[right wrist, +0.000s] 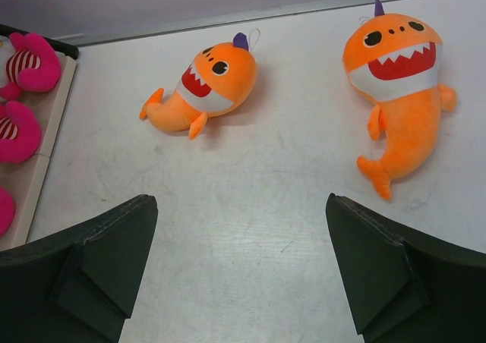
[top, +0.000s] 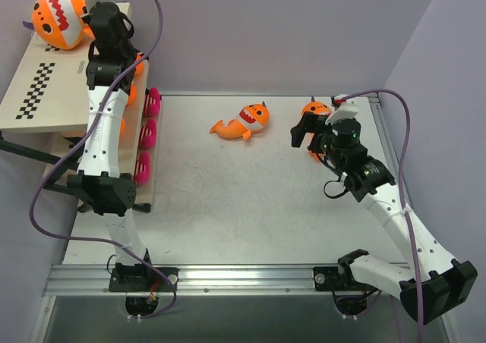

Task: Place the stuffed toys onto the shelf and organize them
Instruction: Place the stuffed toy onto shelf

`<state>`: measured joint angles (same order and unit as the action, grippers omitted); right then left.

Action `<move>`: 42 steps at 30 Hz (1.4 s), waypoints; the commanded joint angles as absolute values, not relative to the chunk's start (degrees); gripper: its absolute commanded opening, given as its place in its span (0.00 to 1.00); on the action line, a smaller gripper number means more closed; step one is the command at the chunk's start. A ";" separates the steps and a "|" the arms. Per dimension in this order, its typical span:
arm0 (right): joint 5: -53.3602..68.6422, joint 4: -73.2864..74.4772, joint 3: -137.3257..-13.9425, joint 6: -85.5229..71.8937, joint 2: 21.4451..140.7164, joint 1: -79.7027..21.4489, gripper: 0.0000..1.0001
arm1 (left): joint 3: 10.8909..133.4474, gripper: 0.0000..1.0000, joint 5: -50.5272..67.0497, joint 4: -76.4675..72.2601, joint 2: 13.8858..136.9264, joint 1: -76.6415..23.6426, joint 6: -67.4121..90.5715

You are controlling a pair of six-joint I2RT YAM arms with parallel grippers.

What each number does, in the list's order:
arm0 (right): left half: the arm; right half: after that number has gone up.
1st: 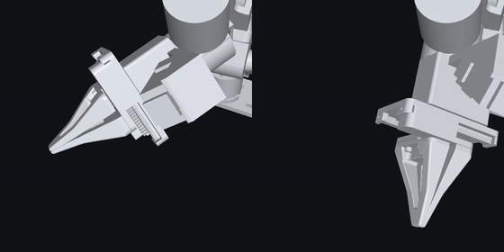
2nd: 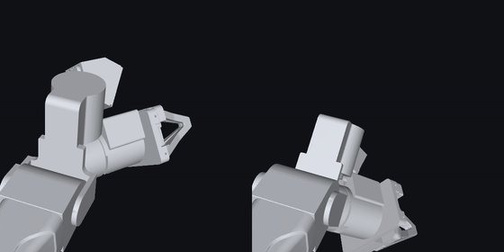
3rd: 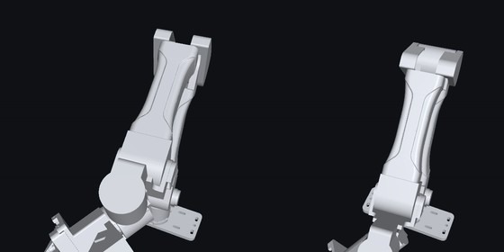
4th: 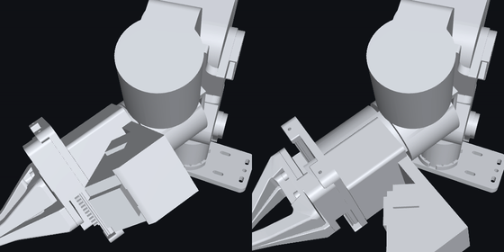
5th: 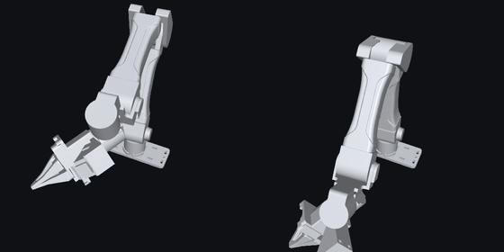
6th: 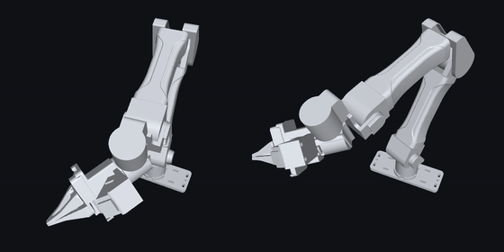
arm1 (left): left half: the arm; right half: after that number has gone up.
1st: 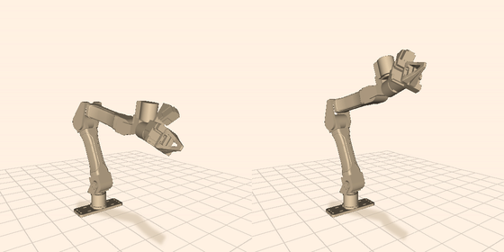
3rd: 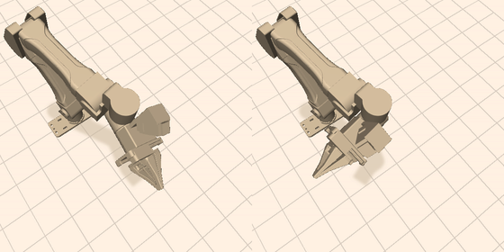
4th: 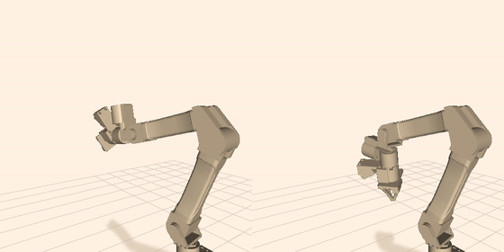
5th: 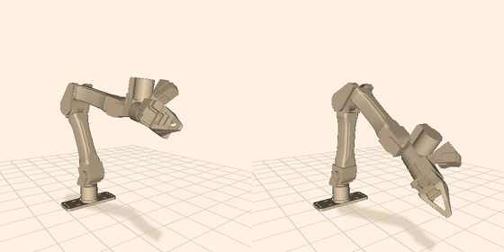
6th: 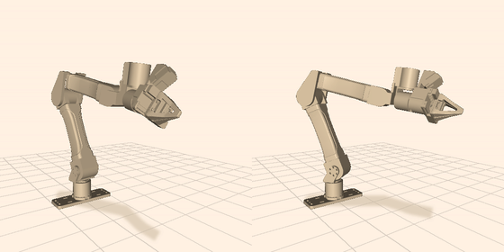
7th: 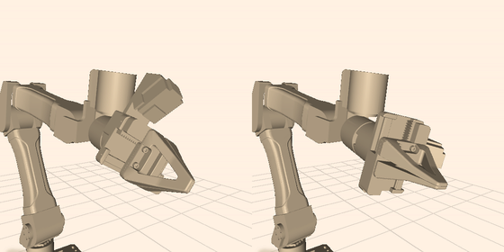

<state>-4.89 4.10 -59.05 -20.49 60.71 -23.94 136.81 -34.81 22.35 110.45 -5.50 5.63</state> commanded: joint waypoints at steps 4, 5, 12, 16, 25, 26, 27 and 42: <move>-3.52 2.81 -61.17 -19.34 61.52 -23.03 0.99 | 140.54 0.36 -34.28 18.19 111.01 -4.83 5.80; -3.17 2.55 -61.17 -19.25 61.61 -22.94 1.00 | 140.54 0.39 -34.28 18.11 110.92 -4.75 5.63; -1.67 2.29 -61.17 -19.60 62.14 -22.68 0.99 | 140.98 0.61 -33.75 19.42 109.78 -4.83 5.71; -1.14 2.11 -61.08 -20.04 61.79 -22.68 1.00 | 141.24 0.66 -32.70 20.74 107.94 -4.92 6.50; -0.44 1.67 -60.47 -20.30 60.29 -22.59 1.00 | 139.05 0.76 -29.80 26.10 101.61 -5.18 7.56; -0.44 1.58 -60.38 -20.30 60.12 -22.59 1.00 | 138.61 0.77 -29.27 26.89 100.82 -5.27 7.56; -0.53 1.50 -60.21 -20.39 59.86 -22.59 0.99 | 138.08 0.78 -28.92 27.33 100.20 -5.36 7.56; 1.84 0.44 -57.13 -20.04 57.75 -22.24 0.99 | 133.67 0.80 -29.27 30.23 93.42 -4.57 8.08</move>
